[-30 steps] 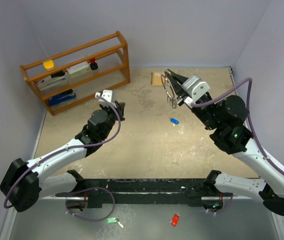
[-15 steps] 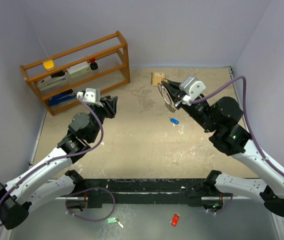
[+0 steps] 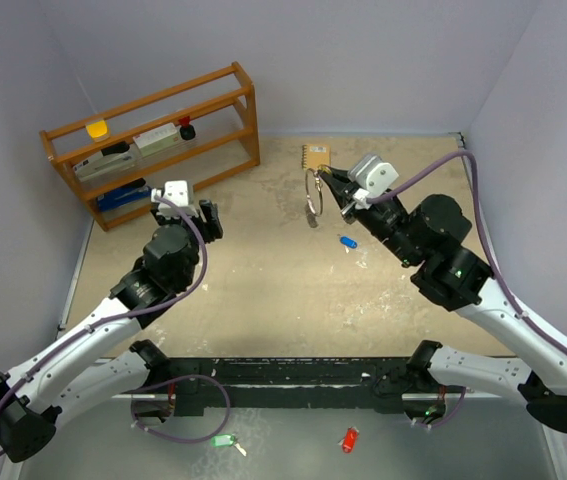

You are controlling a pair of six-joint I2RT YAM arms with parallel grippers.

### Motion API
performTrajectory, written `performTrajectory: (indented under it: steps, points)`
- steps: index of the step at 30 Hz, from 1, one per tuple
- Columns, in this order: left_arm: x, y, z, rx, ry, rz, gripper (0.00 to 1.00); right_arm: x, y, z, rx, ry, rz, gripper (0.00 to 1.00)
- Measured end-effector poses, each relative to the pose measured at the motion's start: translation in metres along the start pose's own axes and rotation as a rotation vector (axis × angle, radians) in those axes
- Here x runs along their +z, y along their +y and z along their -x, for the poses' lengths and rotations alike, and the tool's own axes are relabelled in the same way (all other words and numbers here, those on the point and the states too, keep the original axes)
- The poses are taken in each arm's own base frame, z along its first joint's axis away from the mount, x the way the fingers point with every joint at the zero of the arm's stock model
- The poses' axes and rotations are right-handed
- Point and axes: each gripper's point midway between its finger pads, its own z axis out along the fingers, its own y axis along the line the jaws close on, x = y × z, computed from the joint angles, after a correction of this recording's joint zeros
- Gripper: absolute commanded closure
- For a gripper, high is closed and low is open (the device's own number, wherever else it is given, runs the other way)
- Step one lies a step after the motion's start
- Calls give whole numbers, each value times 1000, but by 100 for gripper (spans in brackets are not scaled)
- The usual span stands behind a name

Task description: Remove the keys from the keyring

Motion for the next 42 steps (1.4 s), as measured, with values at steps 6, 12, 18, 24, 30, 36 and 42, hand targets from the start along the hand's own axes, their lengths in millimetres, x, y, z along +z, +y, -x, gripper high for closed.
performTrajectory:
  steps: [6,12,18,24,30,36,42]
  points:
    - [-2,22,-7,52,34,117,32,3,5,-28,8,64,-12,100]
    - [-7,23,4,19,1,101,29,13,-10,-84,75,177,-43,100]
    - [-8,21,12,-9,-24,91,28,32,-13,-132,197,258,-22,100]
    - [-4,20,4,-5,-4,106,27,27,18,-172,284,320,56,100]
    - [-3,23,7,-25,-26,129,26,15,29,-178,318,319,77,100]
    - [-5,29,-4,-22,-27,139,25,3,48,-190,368,310,129,100]
    - [-5,30,-4,-28,-34,142,24,-16,78,-228,426,395,196,100]
